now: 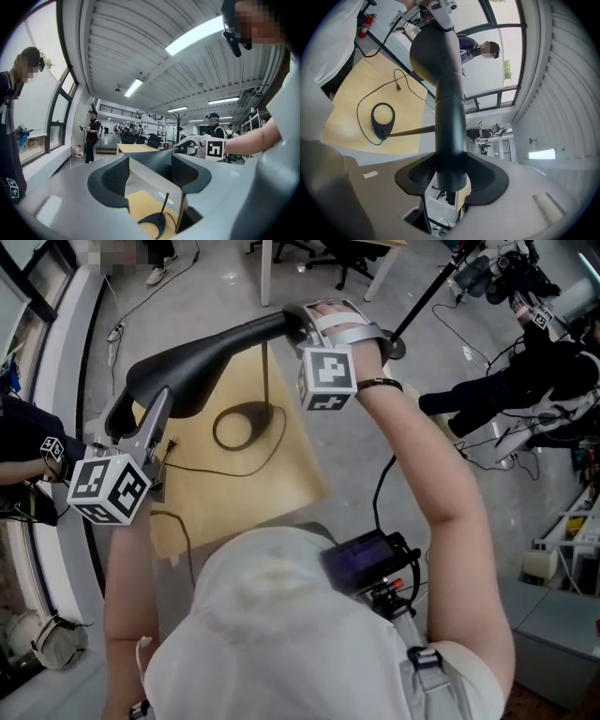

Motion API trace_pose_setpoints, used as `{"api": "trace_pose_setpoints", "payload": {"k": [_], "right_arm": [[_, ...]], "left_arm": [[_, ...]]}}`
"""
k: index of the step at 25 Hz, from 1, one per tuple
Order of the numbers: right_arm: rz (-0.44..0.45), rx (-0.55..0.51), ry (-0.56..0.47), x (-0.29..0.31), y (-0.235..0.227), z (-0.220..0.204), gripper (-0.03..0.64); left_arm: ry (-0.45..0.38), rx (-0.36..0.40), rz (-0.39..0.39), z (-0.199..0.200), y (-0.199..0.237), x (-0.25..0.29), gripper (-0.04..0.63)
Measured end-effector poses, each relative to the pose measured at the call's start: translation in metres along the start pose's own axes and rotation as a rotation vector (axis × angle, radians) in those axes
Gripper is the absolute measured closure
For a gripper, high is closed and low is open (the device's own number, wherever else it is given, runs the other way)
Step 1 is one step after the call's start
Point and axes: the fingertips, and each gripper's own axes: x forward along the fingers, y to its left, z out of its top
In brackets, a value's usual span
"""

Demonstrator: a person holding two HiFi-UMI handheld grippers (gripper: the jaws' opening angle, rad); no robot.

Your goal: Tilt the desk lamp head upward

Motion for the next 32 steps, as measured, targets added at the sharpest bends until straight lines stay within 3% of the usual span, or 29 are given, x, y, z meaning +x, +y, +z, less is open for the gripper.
{"api": "trace_pose_setpoints", "payload": {"k": [18,32], "right_arm": [[-0.042,0.183,-0.114,-0.01,0.019,0.003,0.402],[-0.06,0.307,-0.152,-0.009,0.014,0.001,0.405]], "left_arm": [[-0.037,0.109,0.103,0.035,-0.026,-0.007,0.321],[-0.018,0.19,0.118,0.066,-0.039,0.004,0.331]]}}
